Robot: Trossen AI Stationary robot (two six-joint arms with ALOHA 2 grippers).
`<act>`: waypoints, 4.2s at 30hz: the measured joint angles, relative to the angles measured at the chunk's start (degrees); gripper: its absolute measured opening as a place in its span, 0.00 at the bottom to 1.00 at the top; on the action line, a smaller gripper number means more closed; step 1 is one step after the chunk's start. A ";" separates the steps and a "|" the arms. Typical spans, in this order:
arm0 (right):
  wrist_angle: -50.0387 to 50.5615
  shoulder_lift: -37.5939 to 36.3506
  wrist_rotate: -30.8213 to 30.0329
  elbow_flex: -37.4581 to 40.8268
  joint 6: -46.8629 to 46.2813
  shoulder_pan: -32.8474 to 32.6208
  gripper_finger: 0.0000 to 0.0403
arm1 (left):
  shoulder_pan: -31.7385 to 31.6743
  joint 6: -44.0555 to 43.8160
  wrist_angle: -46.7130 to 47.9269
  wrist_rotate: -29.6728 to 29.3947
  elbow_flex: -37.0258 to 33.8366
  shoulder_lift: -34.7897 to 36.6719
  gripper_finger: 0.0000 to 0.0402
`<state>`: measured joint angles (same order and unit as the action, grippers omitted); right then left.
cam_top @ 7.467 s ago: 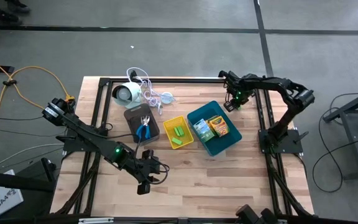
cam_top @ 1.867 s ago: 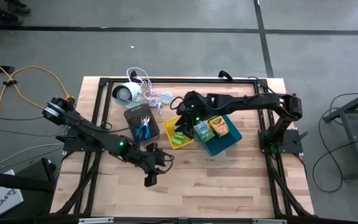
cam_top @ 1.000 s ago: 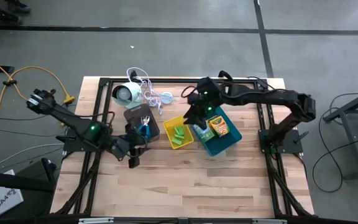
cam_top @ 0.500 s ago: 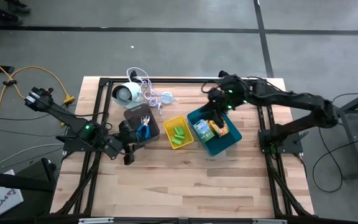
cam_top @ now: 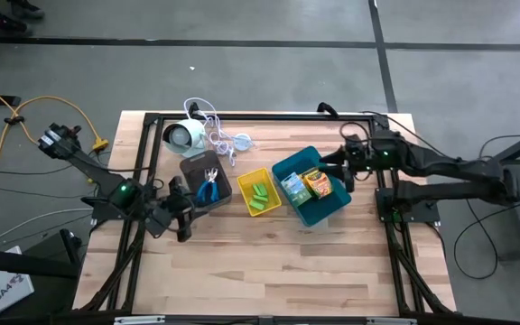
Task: Pick & Place School Supplies
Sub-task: Return to Home Position
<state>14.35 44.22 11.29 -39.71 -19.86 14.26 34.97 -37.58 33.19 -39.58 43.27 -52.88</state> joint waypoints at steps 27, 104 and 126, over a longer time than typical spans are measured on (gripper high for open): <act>-13.39 -31.64 -13.89 29.10 -4.35 -0.02 0.40 | 1.39 -9.32 -2.96 -3.88 -7.65 -1.31 0.35; -15.04 -33.41 -11.12 39.34 -2.60 -0.02 0.40 | 2.49 11.45 -12.81 -4.85 -7.63 -1.31 0.35; -15.21 -33.40 -11.08 39.39 -2.56 0.00 0.40 | -2.35 31.70 -24.15 9.05 -23.22 23.29 0.35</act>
<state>-0.86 10.82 0.21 -0.32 -22.41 14.26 32.62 -5.89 9.03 -30.53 20.04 -29.59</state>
